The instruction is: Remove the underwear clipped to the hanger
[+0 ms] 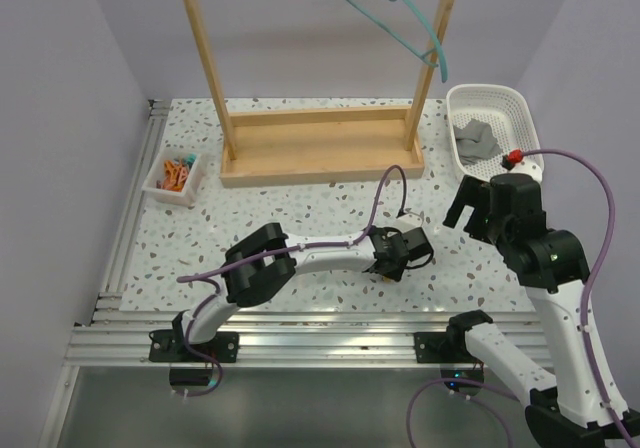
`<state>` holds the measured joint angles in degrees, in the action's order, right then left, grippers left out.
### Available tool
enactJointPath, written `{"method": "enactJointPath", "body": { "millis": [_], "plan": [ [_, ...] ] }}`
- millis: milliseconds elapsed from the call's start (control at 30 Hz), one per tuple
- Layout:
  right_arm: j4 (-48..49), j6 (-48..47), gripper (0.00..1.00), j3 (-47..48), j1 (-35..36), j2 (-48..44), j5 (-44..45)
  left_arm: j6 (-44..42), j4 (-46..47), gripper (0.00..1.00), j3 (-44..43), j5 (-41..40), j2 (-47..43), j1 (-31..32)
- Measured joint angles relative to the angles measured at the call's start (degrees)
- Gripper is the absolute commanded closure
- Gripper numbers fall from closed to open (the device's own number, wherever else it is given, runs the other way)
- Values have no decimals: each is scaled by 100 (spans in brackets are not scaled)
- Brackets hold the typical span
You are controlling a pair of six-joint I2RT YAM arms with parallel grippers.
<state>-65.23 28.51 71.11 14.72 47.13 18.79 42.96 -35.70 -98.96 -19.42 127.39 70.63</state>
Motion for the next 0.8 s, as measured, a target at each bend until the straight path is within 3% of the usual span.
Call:
{"method": "enactJointPath", "body": {
  "millis": [300,567,700,800],
  "plan": [
    [0,0,1,0,0,-33,-2,55,-63,78,713,-232,-647,-254],
    [0,0,1,-2,0,-35,0,144,-203,80,1467,-481,-1591,-826],
    [9,0,1,-35,0,-44,-20,96,-374,80,2234,-546,-2743,-1650],
    [17,0,1,-105,0,-44,-44,-105,-457,79,2614,-702,-3794,-2747]
  ]
}}
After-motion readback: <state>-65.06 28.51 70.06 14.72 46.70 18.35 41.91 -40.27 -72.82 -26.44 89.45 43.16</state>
